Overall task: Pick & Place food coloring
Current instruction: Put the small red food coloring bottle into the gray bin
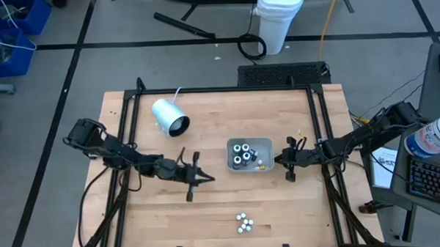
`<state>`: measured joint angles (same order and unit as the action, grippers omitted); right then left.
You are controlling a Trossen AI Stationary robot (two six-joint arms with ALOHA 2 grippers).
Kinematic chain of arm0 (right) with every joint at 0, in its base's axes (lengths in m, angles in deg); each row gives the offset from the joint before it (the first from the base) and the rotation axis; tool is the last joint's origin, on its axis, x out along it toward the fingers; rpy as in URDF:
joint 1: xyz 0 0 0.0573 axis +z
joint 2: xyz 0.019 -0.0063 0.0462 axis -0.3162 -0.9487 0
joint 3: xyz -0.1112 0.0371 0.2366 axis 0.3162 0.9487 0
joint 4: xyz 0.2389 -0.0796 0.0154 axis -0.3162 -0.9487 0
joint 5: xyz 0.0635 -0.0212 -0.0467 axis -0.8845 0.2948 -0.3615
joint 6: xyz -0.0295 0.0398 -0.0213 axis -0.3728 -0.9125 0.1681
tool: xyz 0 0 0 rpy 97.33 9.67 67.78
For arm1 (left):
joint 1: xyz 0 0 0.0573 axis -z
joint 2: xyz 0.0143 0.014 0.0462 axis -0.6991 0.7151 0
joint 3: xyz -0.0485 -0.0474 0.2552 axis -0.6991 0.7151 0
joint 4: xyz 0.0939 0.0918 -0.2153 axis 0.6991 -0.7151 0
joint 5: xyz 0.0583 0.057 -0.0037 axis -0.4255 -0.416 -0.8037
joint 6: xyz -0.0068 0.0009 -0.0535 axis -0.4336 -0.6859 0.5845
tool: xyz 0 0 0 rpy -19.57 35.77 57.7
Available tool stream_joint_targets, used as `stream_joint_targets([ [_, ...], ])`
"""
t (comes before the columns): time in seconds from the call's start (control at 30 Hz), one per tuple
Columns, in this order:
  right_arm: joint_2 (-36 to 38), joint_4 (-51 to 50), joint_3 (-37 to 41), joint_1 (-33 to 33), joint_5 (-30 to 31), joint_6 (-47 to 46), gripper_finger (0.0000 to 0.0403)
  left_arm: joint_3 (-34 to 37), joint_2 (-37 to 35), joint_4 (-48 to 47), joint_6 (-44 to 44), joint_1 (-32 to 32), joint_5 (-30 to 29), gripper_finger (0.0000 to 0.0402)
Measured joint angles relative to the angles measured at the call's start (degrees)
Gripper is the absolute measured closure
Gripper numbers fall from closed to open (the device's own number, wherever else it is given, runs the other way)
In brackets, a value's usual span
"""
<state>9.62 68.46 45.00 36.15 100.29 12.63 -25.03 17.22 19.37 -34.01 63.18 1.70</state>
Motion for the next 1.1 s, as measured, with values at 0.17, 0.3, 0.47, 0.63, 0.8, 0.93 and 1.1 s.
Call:
stream_joint_targets([
  [0.17,0.0,-1.0,0.0,0.0,-0.4,1.1,0.038,2.1,0.1,-1.0,0.5,-2.1,0.0,0.0393],
  [0.3,0.0,-3.6,0.0,0.0,-8.3,-1.3,0.038,1.8,0.0,-0.8,-1.3,-3.4,-0.2,0.0397],
  [0.47,0.0,-4.0,0.0,0.0,-16.3,-3.7,0.038,1.8,0.0,-0.7,-6.8,-5.4,0.0,0.0379],
  [0.63,-0.2,-0.7,0.0,2.0,-16.4,-1.6,0.0381,1.8,0.1,3.5,-7.5,-8.5,0.1,0.0379],
  [0.8,-3.0,8.7,0.0,8.7,-16.3,0.3,0.0398,0.1,0.1,7.2,-2.4,-11.4,0.0,0.0396],
  [0.93,-7.8,14.3,-1.5,17.1,-12.4,-0.8,0.04,-0.8,0.1,8.0,2.8,-12.5,0.0,0.039],
  [1.1,-15.3,14.2,-9.2,26.9,-3.5,0.0,0.0402,-0.8,0.1,6.1,8.3,-12.3,0.0,0.0363],
])
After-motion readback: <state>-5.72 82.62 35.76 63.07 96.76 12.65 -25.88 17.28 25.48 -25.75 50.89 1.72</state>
